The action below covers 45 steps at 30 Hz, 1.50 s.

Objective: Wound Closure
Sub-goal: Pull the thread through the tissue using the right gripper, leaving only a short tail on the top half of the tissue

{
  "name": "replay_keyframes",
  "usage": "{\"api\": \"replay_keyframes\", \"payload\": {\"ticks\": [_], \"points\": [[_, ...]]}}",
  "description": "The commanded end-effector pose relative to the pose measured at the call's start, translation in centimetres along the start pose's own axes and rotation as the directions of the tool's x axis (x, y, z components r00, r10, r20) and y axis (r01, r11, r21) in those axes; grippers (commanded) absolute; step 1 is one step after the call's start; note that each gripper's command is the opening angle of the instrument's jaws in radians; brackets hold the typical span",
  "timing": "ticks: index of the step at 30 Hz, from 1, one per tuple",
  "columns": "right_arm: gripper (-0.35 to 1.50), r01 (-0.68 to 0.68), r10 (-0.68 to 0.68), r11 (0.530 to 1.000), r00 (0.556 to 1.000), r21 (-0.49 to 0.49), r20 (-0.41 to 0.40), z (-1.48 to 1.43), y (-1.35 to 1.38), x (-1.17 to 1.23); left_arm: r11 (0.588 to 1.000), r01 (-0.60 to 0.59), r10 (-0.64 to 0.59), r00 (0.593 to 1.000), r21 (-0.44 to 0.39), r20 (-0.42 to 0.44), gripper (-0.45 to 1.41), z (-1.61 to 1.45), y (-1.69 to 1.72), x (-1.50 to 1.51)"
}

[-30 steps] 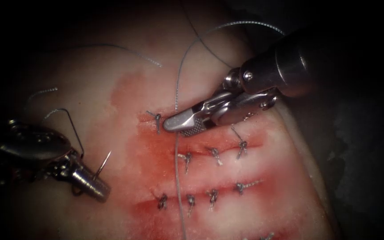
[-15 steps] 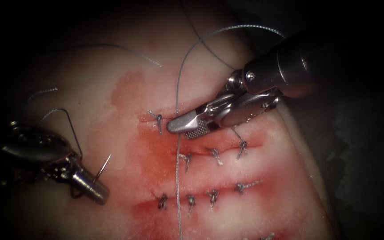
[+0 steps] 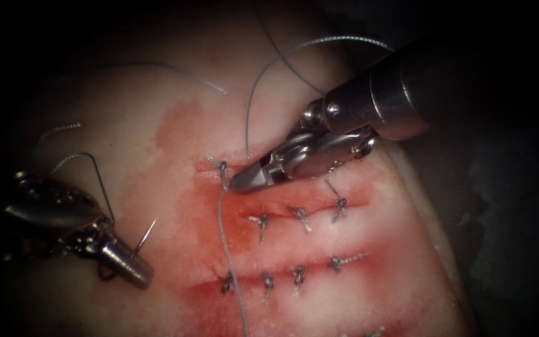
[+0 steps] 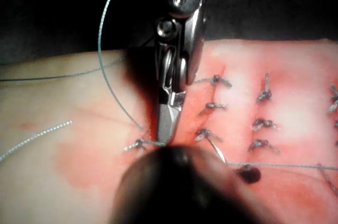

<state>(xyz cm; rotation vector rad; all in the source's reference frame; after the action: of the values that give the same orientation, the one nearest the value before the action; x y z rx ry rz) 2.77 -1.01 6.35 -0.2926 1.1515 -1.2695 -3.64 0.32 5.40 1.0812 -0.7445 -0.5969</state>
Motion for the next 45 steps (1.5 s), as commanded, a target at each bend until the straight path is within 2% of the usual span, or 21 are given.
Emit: {"api": "replay_keyframes", "payload": {"ticks": [1,10,12,13,14,15,18,24,33,43,44,45], "points": [[-0.35,0.011,-0.011,1.0,1.0,0.013,-0.005,0.04,-0.01,0.01,1.0,-0.004,0.004,1.0,0.0,0.001,-0.33,0.03,0.05,-0.07],[-0.35,0.018,-0.017,1.0,1.0,0.024,-0.007,0.01,-0.01,0.04,1.0,-0.007,0.007,1.0,0.001,-0.004,-0.32,0.04,0.04,-0.06],[-0.35,0.09,-0.09,0.996,0.996,0.021,-0.002,-0.06,0.03,0.05,1.0,-0.002,0.002,1.0,-0.001,-0.007,-0.32,0.04,0.04,-0.06],[-0.16,0.028,-0.029,0.999,0.999,0.018,0.02,-0.08,0.05,0.06,1.0,-0.002,0.002,1.0,-0.001,-0.007,-0.32,0.04,0.04,-0.06],[0.14,-0.046,0.045,0.999,0.998,0.014,0.047,-0.09,0.07,0.08,1.0,-0.002,0.002,1.0,-0.001,-0.007,-0.32,0.05,0.05,-0.06],[0.29,-0.186,0.185,0.983,0.977,-0.005,0.108,-0.08,0.07,0.13,1.0,0.003,-0.003,1.0,-0.001,-0.007,-0.28,0.05,0.06,-0.06],[0.36,-0.23,0.229,0.973,0.966,-0.006,0.118,-0.07,0.05,0.16,1.0,0.001,-0.001,1.0,-0.002,-0.008,-0.28,0.07,0.07,-0.04],[0.36,-0.301,0.301,0.953,0.948,-0.019,0.099,-0.08,0.0,0.2,1.0,0.003,-0.003,1.0,-0.002,-0.014,-0.28,0.08,0.07,-0.03],[0.36,-0.309,0.31,0.951,0.946,-0.033,0.093,-0.04,-0.06,0.18,1.0,0.006,-0.006,1.0,0.0,-0.017,-0.28,0.09,0.07,-0.02],[0.26,-0.319,0.321,0.947,0.941,-0.042,0.102,0.07,-0.02,0.11,1.0,0.014,-0.014,1.0,-0.004,-0.021,-0.28,0.12,0.08,0.0],[0.15,-0.319,0.323,0.946,0.941,-0.051,0.101,0.1,-0.01,0.1,1.0,0.013,-0.013,1.0,-0.003,-0.021,-0.28,0.13,0.09,0.0],[0.15,-0.319,0.323,0.946,0.941,-0.051,0.101,0.1,-0.01,0.1,1.0,0.013,-0.013,1.0,-0.003,-0.021,-0.28,0.13,0.09,0.0]]}}
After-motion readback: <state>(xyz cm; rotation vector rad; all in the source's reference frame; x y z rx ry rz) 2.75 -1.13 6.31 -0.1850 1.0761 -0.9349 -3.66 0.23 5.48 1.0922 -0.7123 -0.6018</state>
